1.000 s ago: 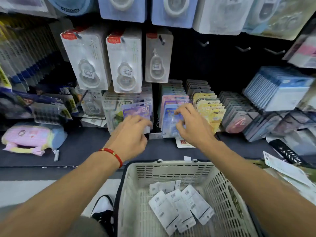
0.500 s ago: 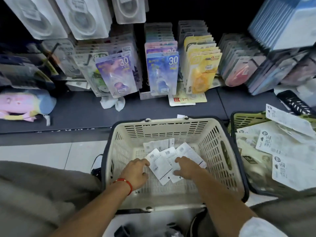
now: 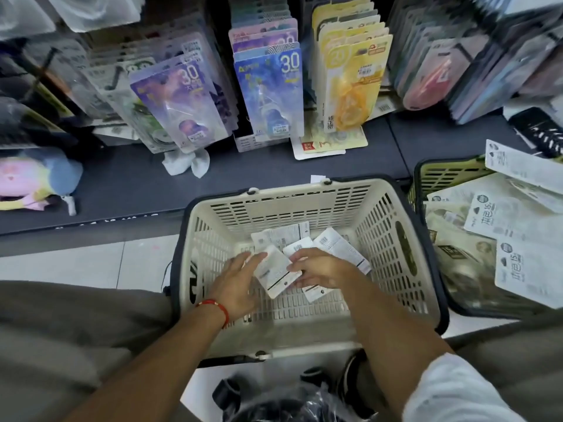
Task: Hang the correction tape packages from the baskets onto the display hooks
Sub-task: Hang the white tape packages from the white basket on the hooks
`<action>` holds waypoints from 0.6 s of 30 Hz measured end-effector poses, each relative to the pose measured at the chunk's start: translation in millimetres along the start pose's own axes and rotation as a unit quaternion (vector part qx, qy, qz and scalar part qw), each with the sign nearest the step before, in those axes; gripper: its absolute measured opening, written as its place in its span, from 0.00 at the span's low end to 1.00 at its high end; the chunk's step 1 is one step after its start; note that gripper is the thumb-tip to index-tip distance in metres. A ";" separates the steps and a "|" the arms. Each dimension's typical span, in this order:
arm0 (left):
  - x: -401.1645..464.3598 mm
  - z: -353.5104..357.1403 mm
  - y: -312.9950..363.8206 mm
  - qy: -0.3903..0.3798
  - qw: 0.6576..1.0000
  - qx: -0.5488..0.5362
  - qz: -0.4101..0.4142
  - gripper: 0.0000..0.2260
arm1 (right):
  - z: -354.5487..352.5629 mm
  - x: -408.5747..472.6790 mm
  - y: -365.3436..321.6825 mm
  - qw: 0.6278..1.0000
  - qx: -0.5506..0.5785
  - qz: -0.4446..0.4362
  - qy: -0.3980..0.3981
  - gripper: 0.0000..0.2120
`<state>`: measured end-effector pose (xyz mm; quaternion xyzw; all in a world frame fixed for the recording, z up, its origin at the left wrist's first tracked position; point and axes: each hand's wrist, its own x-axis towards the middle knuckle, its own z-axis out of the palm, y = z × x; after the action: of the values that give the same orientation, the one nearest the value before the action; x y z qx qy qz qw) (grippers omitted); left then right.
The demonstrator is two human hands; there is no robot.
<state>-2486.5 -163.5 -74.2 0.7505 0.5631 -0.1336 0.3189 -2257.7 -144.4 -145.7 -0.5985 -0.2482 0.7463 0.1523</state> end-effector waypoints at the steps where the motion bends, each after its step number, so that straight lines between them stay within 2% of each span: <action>1: 1.2 -0.7 -1.9 0.003 0.999 0.030 0.016 0.43 | -5.5 -4.1 -1.5 0.998 0.046 0.002 -0.031 0.10; 2: 2.6 -0.9 -2.8 0.014 0.998 0.054 0.033 0.42 | -10.2 -6.9 -1.7 0.995 0.075 0.000 -0.063 0.11; 4: 4.9 -0.1 -3.2 0.048 0.997 0.040 0.053 0.31 | -16.5 -8.7 -1.2 0.989 0.122 -0.012 -0.083 0.13; 5: 6.0 1.0 -2.8 0.064 0.997 0.006 0.051 0.25 | -17.0 -7.7 -0.6 0.990 0.124 -0.019 -0.063 0.15; 6: 6.7 1.7 -1.4 0.071 0.996 -0.032 0.038 0.22 | -16.6 -4.3 1.0 0.996 0.089 -0.024 -0.009 0.18; 7: 6.6 2.5 0.5 0.068 0.996 -0.063 0.015 0.21 | -15.9 -0.6 3.6 0.997 0.004 -0.024 0.078 0.20; 8: 5.4 4.2 2.1 0.063 0.995 -0.082 -0.010 0.21 | -16.4 3.3 7.9 0.975 -0.136 -0.019 0.173 0.21; 9: 3.1 6.1 2.7 0.058 0.993 -0.102 -0.035 0.21 | -16.5 6.6 13.5 0.927 -0.286 -0.003 0.241 0.22; 10: 0.6 7.5 2.6 0.056 0.988 -0.133 -0.056 0.21 | -14.8 9.4 18.8 0.878 -0.395 0.013 0.270 0.25; 11: -1.6 8.8 2.0 0.057 0.981 -0.172 -0.071 0.21 | -12.4 12.9 23.4 0.853 -0.444 0.024 0.272 0.29; 14: -6.0 12.1 -0.1 0.071 0.953 -0.279 -0.093 0.16 | 1.0 23.1 29.1 0.839 -0.486 0.037 0.240 0.40; 17: -7.0 10.9 -1.2 0.058 0.919 -0.368 -0.126 0.12 | 10.6 32.4 31.0 0.806 -0.542 0.017 0.237 0.35; 18: -6.6 9.9 -1.5 0.056 0.913 -0.381 -0.135 0.13 | 12.4 34.5 32.6 0.806 -0.546 0.013 0.227 0.34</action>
<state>-2488.5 -174.6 -78.5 0.4950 0.6841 0.0920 0.5278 -2275.6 -155.7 -189.9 -0.7387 -0.5650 0.3323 -0.1572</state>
